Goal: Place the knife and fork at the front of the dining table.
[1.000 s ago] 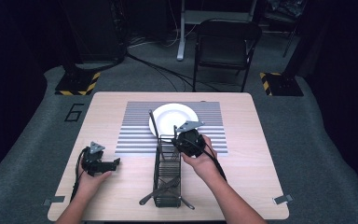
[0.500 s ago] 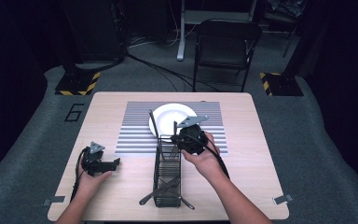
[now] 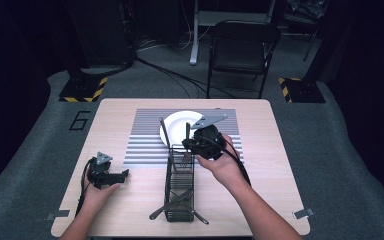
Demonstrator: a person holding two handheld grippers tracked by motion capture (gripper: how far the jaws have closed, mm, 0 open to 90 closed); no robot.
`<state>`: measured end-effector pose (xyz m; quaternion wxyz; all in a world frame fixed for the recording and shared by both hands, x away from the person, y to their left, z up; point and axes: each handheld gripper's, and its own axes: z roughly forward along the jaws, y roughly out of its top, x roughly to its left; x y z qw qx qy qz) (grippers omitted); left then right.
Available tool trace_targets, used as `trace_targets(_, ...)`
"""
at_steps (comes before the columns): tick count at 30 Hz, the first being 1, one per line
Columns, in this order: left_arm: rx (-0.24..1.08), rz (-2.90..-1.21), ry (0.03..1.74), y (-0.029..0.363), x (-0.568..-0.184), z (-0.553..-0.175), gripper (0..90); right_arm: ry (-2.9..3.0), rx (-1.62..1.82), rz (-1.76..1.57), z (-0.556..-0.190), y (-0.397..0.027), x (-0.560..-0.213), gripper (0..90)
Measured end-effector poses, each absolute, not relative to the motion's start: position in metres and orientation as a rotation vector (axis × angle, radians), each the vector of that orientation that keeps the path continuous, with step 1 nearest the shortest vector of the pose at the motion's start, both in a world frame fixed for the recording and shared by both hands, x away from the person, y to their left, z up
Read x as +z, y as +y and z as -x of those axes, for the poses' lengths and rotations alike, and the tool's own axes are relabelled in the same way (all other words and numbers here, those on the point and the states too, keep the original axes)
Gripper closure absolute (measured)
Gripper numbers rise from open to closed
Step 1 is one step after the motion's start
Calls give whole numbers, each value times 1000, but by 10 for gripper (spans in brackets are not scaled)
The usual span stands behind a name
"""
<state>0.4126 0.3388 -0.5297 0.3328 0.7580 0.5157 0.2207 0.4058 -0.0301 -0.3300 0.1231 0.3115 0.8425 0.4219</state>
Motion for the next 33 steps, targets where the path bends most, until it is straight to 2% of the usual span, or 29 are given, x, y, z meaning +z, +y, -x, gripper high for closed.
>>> trace_targets(13, 577, -1980, 1347, 339, -530, -413, 74, 2452, 1245, -896, -408, -40, -301, 871)
trace_targets(33, 576, -1980, 1347, 339, -530, -413, 74, 2363, 1181, -1036, -426, -93, -302, 871)
